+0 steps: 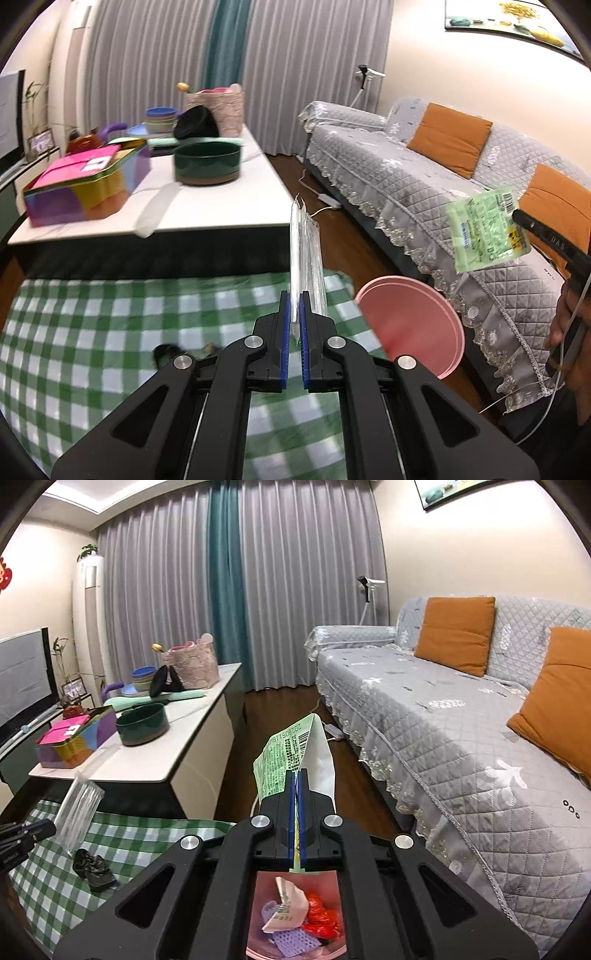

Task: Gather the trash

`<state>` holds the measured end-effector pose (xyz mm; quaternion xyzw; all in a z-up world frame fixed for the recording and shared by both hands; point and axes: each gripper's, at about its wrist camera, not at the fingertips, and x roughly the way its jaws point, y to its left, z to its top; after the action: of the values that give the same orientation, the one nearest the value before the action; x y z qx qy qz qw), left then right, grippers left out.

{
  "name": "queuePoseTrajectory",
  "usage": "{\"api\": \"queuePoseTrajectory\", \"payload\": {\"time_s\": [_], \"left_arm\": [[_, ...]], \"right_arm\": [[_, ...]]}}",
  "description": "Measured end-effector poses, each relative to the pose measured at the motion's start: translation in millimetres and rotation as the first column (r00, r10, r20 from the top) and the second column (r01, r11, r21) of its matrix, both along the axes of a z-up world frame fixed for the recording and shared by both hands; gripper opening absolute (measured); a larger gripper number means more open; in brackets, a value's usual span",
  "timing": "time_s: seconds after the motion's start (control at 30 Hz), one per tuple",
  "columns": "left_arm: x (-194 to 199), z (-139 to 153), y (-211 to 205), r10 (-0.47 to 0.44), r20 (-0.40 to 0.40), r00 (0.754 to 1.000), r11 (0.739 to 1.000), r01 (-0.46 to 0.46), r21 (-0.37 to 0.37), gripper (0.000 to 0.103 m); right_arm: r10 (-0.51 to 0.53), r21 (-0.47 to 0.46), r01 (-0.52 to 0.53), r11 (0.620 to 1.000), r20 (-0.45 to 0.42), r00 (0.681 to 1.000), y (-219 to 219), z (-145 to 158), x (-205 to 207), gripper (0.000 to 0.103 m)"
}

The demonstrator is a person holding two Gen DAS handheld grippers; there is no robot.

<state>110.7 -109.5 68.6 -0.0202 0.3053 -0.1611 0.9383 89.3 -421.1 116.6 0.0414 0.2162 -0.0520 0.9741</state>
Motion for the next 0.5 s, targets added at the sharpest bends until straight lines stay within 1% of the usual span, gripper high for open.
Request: {"api": "queuePoseTrajectory", "payload": {"time_s": [0.3, 0.5], "left_arm": [[25, -1, -58, -0.063, 0.009, 0.998, 0.998, 0.063, -0.012, 0.005], [33, -3, -90, -0.107, 0.023, 0.994, 0.994, 0.107, -0.008, 0.005]], "right_arm": [[-0.025, -0.021, 0.025, 0.999, -0.019, 1.0, -12, -9, 6, 0.002], [-0.035, -0.02, 0.035, 0.999, -0.03, 0.999, -16, -13, 11, 0.002]]}}
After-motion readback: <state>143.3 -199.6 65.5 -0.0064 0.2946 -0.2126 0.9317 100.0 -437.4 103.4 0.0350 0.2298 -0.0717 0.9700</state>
